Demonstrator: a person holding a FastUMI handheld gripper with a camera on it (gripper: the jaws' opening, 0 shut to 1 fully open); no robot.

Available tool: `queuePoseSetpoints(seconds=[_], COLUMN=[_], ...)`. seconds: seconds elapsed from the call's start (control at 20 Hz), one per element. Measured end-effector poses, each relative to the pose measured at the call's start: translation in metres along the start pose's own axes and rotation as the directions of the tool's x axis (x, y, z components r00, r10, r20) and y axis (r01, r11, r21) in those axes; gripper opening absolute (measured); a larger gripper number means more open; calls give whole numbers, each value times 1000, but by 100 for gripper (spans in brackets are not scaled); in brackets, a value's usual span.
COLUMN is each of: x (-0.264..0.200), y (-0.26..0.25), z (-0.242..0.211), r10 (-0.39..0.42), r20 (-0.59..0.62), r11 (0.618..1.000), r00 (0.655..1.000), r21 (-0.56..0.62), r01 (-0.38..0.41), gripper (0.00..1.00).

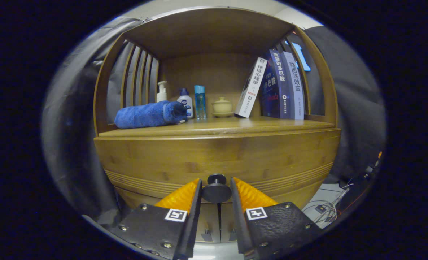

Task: Pull open the drawer, take out the items inside it, and place them on the countertop above the cabinet.

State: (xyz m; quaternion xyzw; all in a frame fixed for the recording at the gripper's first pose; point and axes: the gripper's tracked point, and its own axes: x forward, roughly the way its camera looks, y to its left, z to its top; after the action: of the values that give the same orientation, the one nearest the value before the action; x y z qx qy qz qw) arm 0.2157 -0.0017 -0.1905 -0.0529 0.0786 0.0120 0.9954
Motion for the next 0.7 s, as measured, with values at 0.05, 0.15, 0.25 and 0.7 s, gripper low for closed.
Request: queuePoseSetpoints(seconds=[0.05,0.15,0.25,0.7], x=[2,2,3,-19], y=[0,0,-1,-2], z=[0,0,0,-8], r10=[-6,-2,-1,-18], r20=[-2,6,10,-32], r11=[1000,1000,1000,1000], r00=[1000,1000,1000,999], r21=[-12,-14,15,-20], r01=[6,2,0,18], gripper=[45,45,42,37])
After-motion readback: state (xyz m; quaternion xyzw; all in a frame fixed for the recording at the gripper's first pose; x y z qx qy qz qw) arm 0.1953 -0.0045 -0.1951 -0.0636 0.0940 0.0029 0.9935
